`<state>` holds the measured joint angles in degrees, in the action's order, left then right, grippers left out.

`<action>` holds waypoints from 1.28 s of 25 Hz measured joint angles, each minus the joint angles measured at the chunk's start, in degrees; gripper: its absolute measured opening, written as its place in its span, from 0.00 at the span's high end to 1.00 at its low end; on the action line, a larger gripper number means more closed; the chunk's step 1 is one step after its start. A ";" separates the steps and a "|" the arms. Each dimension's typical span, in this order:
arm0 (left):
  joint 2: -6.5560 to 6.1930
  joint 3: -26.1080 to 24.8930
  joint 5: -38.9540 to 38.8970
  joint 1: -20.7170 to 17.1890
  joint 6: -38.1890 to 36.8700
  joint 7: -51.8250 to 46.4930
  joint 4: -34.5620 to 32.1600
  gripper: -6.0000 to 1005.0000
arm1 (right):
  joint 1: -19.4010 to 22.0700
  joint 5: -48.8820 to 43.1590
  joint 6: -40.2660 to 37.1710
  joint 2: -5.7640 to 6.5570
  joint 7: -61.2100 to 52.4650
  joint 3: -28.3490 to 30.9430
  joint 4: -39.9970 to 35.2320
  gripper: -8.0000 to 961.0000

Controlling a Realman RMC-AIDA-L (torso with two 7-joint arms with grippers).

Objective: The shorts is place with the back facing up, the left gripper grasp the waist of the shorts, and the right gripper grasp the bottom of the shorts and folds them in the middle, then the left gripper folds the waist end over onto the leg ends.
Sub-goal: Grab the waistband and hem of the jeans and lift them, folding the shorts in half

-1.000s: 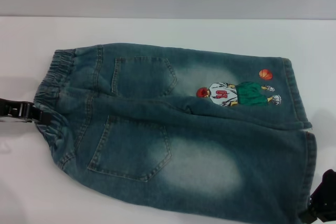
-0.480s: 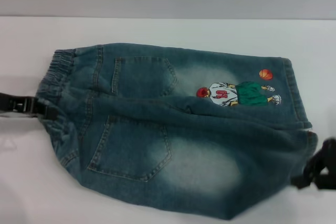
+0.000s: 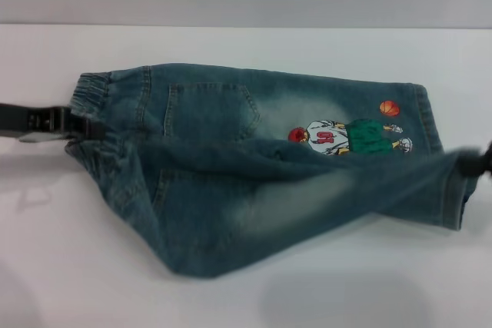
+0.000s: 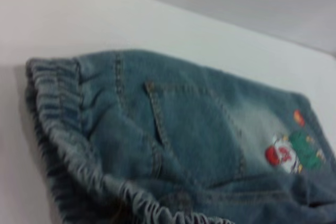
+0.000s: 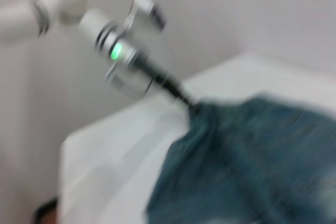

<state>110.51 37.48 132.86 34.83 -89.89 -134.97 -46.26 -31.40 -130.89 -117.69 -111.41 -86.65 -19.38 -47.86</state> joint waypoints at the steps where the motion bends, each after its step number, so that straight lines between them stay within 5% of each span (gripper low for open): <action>1: 0.00 0.00 0.00 0.00 0.00 0.00 0.00 0.91 | 0.50 1.19 0.64 0.10 0.14 1.56 0.08 0.99; 12: -0.03 -6.36 -6.05 0.05 5.57 0.45 3.86 0.91 | 6.47 15.50 16.24 -0.02 2.28 6.32 4.08 0.99; 23: 1.01 -7.24 -7.63 0.33 12.24 -1.11 4.43 0.91 | 5.56 15.51 32.04 -0.65 3.45 2.67 9.68 0.99; 32: 3.51 -6.84 -7.71 1.50 18.63 -0.54 4.55 0.91 | 1.56 15.52 44.90 -1.75 5.15 -0.85 13.36 0.99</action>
<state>114.02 30.64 125.15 36.33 -71.26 -135.52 -41.71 -29.84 -115.38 -72.79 -113.16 -81.50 -20.23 -34.49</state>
